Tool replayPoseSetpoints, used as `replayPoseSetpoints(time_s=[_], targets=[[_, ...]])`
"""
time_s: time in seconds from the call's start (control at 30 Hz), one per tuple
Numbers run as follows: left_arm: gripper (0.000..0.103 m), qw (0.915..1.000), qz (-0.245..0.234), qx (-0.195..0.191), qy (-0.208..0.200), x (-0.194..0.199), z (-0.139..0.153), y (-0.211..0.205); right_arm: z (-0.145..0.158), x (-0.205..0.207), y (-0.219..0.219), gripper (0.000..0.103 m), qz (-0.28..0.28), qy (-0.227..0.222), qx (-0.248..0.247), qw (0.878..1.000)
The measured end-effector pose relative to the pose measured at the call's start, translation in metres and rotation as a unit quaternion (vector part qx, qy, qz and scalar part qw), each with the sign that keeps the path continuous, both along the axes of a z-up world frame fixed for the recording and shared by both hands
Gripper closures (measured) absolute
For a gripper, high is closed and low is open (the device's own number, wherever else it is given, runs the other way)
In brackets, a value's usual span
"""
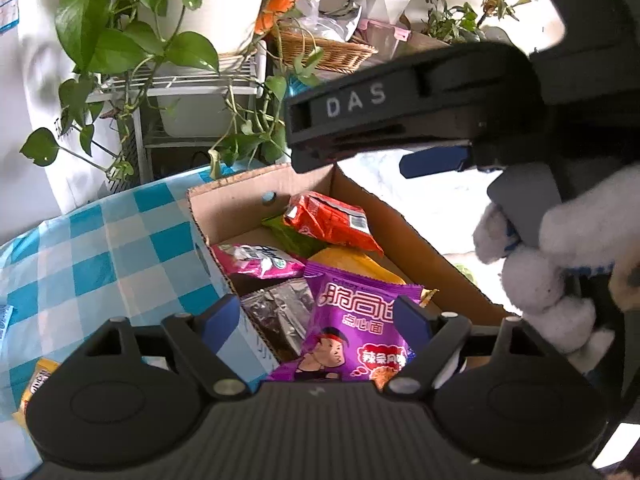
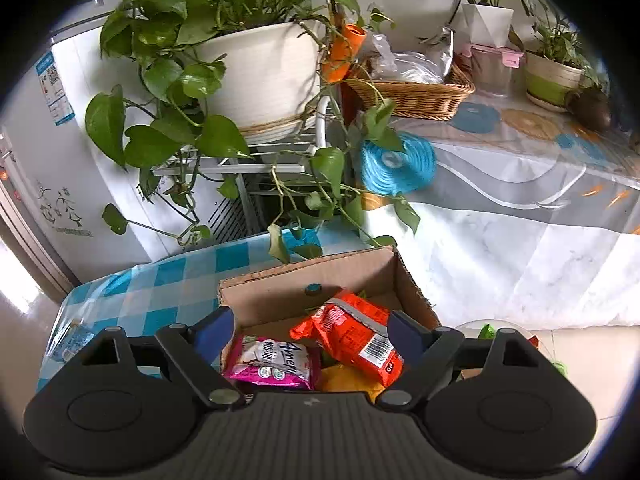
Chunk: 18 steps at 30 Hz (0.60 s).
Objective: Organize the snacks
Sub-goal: 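Open both grippers to drop the packets into the cardboard box, then move both tools back from the box to the remaining snacks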
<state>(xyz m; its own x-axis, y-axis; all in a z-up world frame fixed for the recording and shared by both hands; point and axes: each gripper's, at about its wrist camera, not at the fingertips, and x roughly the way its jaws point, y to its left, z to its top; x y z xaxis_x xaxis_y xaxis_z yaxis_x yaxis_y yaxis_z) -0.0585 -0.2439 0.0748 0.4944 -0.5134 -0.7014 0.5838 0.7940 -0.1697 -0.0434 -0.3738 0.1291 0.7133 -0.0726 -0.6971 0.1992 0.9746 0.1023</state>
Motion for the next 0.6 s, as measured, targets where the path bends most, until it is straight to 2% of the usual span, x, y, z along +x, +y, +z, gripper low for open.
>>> replayPoseSetpoints(time_s=[0.6], targets=[[0.017, 0.9989, 0.042, 0.018, -0.01, 0.027, 0.009, 0.068, -0.002, 0.013, 0.029, 0.013, 0.04, 0.004, -0.006, 0.999]])
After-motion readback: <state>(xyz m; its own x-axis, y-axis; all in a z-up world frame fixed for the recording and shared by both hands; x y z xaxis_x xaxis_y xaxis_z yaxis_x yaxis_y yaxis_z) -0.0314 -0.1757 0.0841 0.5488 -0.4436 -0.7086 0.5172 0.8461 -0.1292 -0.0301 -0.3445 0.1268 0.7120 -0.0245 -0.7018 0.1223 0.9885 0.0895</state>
